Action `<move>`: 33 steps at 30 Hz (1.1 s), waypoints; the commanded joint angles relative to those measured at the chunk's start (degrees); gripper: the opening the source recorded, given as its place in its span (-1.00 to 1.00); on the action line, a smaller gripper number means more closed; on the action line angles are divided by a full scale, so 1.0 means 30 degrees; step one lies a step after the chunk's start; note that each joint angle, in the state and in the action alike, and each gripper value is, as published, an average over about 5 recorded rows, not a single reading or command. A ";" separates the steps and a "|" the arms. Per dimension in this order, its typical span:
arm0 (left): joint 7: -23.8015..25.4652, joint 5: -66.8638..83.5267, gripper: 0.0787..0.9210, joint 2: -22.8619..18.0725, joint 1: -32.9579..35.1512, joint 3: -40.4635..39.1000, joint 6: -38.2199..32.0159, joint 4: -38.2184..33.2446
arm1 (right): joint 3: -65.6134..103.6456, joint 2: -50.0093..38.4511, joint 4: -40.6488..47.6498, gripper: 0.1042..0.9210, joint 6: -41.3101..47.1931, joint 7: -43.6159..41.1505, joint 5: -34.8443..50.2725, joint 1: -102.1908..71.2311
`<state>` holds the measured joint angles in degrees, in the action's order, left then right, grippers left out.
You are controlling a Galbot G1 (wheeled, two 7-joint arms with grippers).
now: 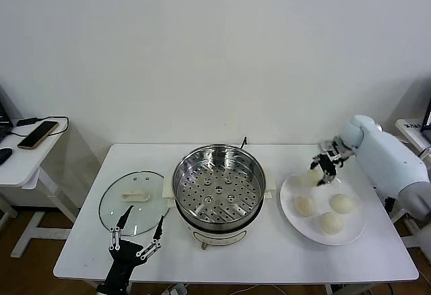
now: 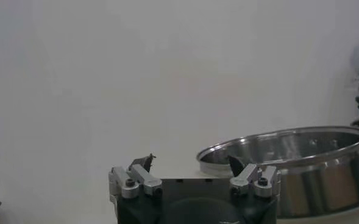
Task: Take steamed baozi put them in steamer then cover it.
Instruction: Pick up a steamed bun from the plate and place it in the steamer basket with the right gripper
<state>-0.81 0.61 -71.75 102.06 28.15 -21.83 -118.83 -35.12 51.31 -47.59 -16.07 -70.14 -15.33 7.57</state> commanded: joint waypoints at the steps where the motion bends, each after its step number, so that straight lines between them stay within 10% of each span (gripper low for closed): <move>1: -0.0018 -0.0001 0.77 0.0058 0.0022 -0.0046 0.0013 -0.0108 | -0.4205 -0.0462 -0.6716 0.40 -0.3043 -0.0005 0.2683 0.4838; 14: -0.0131 0.0021 0.77 0.0086 0.0340 0.0046 -0.0019 -0.0575 | -0.7611 0.4194 -0.9198 0.41 -0.5878 -0.0203 0.1906 0.7789; 33: -0.0245 0.0102 0.77 0.0130 0.0181 0.0194 -0.0193 -0.0449 | -0.7173 0.8445 -0.3891 0.39 -0.6355 -0.0434 -0.2228 0.3958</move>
<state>-1.52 0.89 -71.39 102.57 28.73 -22.37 -120.20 -56.16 71.31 -64.88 -33.38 -71.22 -17.16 22.09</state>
